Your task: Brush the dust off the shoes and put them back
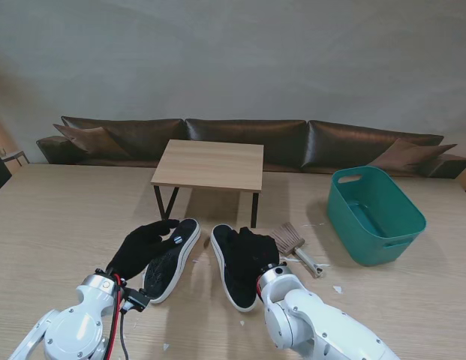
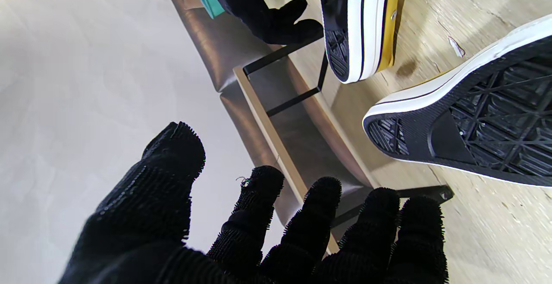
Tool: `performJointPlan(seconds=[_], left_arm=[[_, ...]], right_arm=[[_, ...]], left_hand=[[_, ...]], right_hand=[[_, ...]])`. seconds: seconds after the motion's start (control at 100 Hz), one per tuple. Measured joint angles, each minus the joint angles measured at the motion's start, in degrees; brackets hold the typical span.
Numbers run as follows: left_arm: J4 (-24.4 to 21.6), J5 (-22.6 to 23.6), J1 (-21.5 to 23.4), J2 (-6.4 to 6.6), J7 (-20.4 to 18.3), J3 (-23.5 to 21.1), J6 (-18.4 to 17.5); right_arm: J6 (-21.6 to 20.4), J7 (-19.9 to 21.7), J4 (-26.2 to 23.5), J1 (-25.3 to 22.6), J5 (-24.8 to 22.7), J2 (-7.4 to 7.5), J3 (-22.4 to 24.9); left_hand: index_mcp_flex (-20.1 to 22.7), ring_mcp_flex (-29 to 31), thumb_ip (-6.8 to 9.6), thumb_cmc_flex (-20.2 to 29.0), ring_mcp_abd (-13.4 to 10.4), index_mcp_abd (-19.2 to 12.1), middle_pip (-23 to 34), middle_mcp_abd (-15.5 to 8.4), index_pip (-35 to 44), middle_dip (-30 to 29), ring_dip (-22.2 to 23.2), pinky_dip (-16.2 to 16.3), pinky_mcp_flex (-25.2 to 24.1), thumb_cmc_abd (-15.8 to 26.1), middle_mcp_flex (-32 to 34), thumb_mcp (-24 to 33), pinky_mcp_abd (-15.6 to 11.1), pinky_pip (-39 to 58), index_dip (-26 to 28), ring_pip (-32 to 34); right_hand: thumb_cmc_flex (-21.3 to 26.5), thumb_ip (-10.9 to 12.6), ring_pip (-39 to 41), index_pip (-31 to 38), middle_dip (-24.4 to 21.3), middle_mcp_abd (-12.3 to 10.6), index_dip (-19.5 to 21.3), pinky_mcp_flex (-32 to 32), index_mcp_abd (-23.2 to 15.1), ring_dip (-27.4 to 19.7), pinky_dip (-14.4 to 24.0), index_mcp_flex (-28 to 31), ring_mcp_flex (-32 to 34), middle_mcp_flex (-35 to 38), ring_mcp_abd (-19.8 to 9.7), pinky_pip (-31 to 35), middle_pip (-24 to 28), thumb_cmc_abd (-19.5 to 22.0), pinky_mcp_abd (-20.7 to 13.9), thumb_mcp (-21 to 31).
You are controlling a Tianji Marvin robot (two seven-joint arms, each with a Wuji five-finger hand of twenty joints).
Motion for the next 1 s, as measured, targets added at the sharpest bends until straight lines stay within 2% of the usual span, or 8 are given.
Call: performJointPlan(seconds=[0.11, 0.26, 0.47, 0.56, 0.66, 0.72, 0.93, 1.0], left_arm=[[0.02, 0.02, 0.0, 0.01, -0.1, -0.05, 0.01], [0.3, 0.99, -0.06, 0.03, -0.11, -0.16, -0.29], [1.07, 0.84, -0.36, 0.05, -0.13, -0.09, -0.77], [1.09, 0.84, -0.32, 0.07, -0.36, -0.14, -0.77], [1.08, 0.99, -0.15, 0.09, -0.6, -0.38, -0.78], [1.06, 1.15, 0.0, 0.14, -0.86, -0.57, -0.81], [1.05, 1.64, 0.3, 0.44, -1.73, -0.93, -1.09], [1.05, 1.64, 0.35, 0.48, -1.8, -0.93, -1.1]], right_arm=[[0.03, -0.21, -0.07, -0.16, -0.05, -0.12, 0.45], [0.0, 0.38, -3.22, -2.98, -0.22, -0.1, 4.76], [-0.02, 4.95, -8.89, -7.22, -3.72, 1.08, 10.58], [0.3, 5.91, -9.85, -8.51, -5.03, 1.63, 12.65], [0.74, 7.31, -10.28, -9.89, -6.92, 2.0, 15.43], [1.18, 8.43, -10.33, -10.4, -7.45, 2.35, 16.64], [1.61, 10.26, -9.17, -11.14, -11.38, 3.49, 19.19], [1.94, 10.42, -8.35, -11.14, -11.92, 3.72, 19.61]], left_hand=[[0.0, 0.0, 0.0, 0.0, 0.0, 0.0, 0.0, 0.0, 0.0, 0.0, 0.0, 0.0, 0.0, 0.0, 0.0, 0.0, 0.0, 0.0, 0.0, 0.0], [0.0, 0.0, 0.0, 0.0, 0.0, 0.0, 0.0, 0.0, 0.0, 0.0, 0.0, 0.0, -0.01, 0.0, 0.0, -0.01, 0.0, 0.0, 0.0, 0.0], [0.11, 0.0, 0.0, 0.0, 0.0, 0.0, 0.0, 0.0, 0.0, 0.01, 0.0, 0.0, -0.22, 0.0, 0.0, -0.01, -0.01, 0.0, 0.0, 0.0], [0.61, 0.0, 0.0, 0.0, 0.0, 0.0, 0.0, 0.0, 0.01, 0.01, 0.0, 0.0, -0.4, 0.0, 0.0, -0.27, -0.01, -0.01, 0.0, 0.0], [0.63, 0.0, 0.0, 0.0, 0.0, 0.0, 0.0, -0.02, 0.01, 0.01, 0.0, 0.01, -0.8, 0.0, 0.0, -0.36, -0.01, -0.03, 0.01, 0.0], [0.63, 0.0, 0.0, 0.0, 0.0, 0.0, 0.0, -0.04, 0.02, 0.01, 0.0, 0.04, -0.81, 0.0, 0.0, -0.37, 0.0, -0.03, 0.04, 0.0], [0.63, 0.0, 0.0, 0.0, 0.0, 0.0, 0.0, -0.08, 0.07, 0.01, 0.0, 0.53, -0.81, 0.0, 0.01, -0.59, -0.01, -0.04, 0.1, 0.0], [0.63, 0.0, 0.0, 0.0, 0.0, 0.0, 0.0, -0.1, 0.1, 0.01, 0.0, 0.57, -0.82, 0.0, 0.01, -0.6, -0.01, -0.04, 0.12, 0.0]], right_hand=[[0.0, 0.0, 0.0, 0.02, -0.01, 0.0, 0.0, 0.0, 0.07, 0.0, -0.01, 0.06, 0.0, 0.81, 0.0, 0.0, 0.05, 0.0, 0.01, -0.02], [0.0, 0.0, -0.04, 1.4, -0.33, 0.04, -0.39, 0.0, 2.36, -0.04, -0.03, 3.2, 0.0, 1.5, 0.33, -0.01, -0.21, 0.0, 0.51, -0.02], [0.01, 0.0, -1.47, 2.68, -1.99, 0.04, -0.5, 0.0, 2.98, -0.62, -0.12, 8.93, 0.18, 4.36, 1.25, -0.01, -2.54, -0.23, 0.65, -1.14], [0.07, -0.01, -2.32, 2.28, -2.66, 0.05, -0.51, 0.0, 3.4, -0.65, -0.18, 10.87, 0.28, 5.06, 1.53, -0.01, -3.63, -3.18, 0.72, -1.29], [0.08, -0.02, -2.91, 2.05, -2.81, 0.05, -0.51, 0.0, 3.43, -0.67, -0.2, 11.6, 0.31, 6.67, 1.91, -0.01, -4.31, -3.93, 0.76, -1.27], [0.11, -0.07, -3.15, 2.11, -2.96, 0.07, -0.51, 0.0, 3.49, -0.7, -0.21, 12.43, 0.33, 7.28, 1.95, -0.01, -5.12, -6.45, 0.96, -1.19], [0.11, -0.48, -3.87, 1.37, -3.41, 0.07, -0.52, 0.0, 4.0, -0.73, -0.22, 12.45, 0.7, 8.0, 1.96, -0.01, -6.15, -11.0, 1.26, -1.03], [0.15, -0.75, -3.99, 1.24, -3.41, 0.07, -0.52, 0.0, 4.03, -0.72, -0.22, 12.45, 0.7, 8.01, 1.96, -0.01, -6.15, -12.19, 1.26, 0.48]])
